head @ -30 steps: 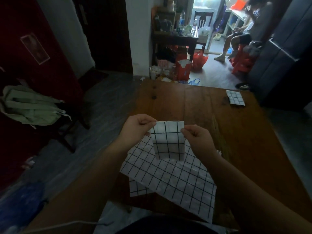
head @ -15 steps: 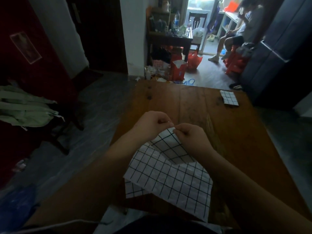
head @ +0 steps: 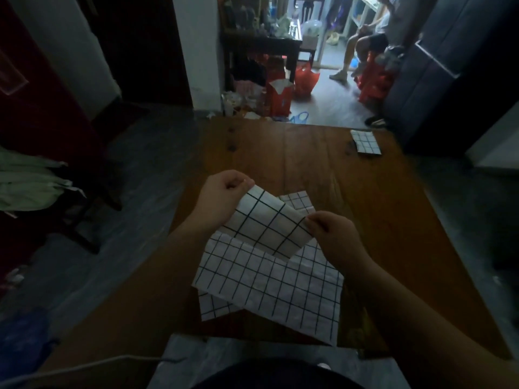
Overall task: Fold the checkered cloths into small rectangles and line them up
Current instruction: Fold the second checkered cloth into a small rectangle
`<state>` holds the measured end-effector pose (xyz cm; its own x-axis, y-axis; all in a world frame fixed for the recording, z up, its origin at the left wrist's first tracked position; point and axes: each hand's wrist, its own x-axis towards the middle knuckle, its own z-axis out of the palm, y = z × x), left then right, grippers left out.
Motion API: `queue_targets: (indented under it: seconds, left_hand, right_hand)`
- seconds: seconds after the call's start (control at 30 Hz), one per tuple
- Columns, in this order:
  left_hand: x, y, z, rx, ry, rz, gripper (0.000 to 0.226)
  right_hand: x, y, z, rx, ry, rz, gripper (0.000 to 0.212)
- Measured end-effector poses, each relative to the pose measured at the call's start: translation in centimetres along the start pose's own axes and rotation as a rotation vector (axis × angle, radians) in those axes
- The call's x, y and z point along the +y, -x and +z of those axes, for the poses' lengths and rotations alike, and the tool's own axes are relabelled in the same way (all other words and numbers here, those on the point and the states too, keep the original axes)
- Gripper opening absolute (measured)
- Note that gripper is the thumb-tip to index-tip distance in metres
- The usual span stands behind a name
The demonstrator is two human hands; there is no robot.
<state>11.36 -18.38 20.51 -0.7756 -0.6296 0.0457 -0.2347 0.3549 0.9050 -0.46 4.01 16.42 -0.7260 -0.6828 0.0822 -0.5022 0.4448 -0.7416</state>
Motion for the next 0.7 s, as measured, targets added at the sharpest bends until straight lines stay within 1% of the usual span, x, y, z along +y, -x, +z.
queue_targets:
  seconds: [0.13, 0.2, 0.23, 0.3, 0.37, 0.4, 0.47, 0.5, 0.6, 0.7]
  left_hand:
    - [-0.1, 0.5, 2.9, -0.054, 0.035, -0.039, 0.012]
    - [-0.2, 0.5, 4.4, -0.126, 0.063, -0.051, 0.015]
    - [-0.3, 0.6, 5.2, -0.193, 0.091, -0.078, 0.017]
    - [0.0, 0.8, 6.9, -0.385, 0.142, -0.184, 0.024]
    - [0.3, 1.2, 9.1, -0.549, 0.125, -0.231, 0.028]
    - [0.8, 1.6, 10.4, -0.593, 0.103, -0.214, 0.025]
    - [2.1, 2.3, 13.4, -0.621, 0.038, -0.15, 0.015]
    - [2.9, 2.7, 15.0, -0.625, -0.01, -0.103, 0.011]
    - [6.5, 4.6, 20.7, -0.679, -0.115, 0.063, 0.008]
    - [11.0, 7.8, 27.2, -0.813, -0.229, 0.239, 0.006]
  right_hand:
    - [1.5, 1.6, -1.7, 0.031, -0.064, 0.068, 0.016]
    - [2.4, 2.7, -2.9, 0.058, -0.089, 0.106, 0.018]
    - [2.8, 3.3, -3.7, 0.075, -0.114, 0.134, 0.019]
    - [3.9, 4.8, -5.3, 0.119, -0.178, 0.201, 0.019]
    - [5.5, 6.6, -7.4, 0.144, -0.212, 0.258, 0.018]
    - [6.4, 7.6, -8.6, 0.133, -0.208, 0.282, 0.018]
    - [8.8, 9.9, -11.1, 0.071, -0.176, 0.323, 0.017]
    - [9.9, 11.2, -12.2, 0.03, -0.161, 0.348, 0.016]
    - [13.3, 15.6, -15.3, -0.088, -0.081, 0.419, 0.013]
    - [15.7, 20.3, -18.5, -0.093, -0.133, 0.428, 0.01]
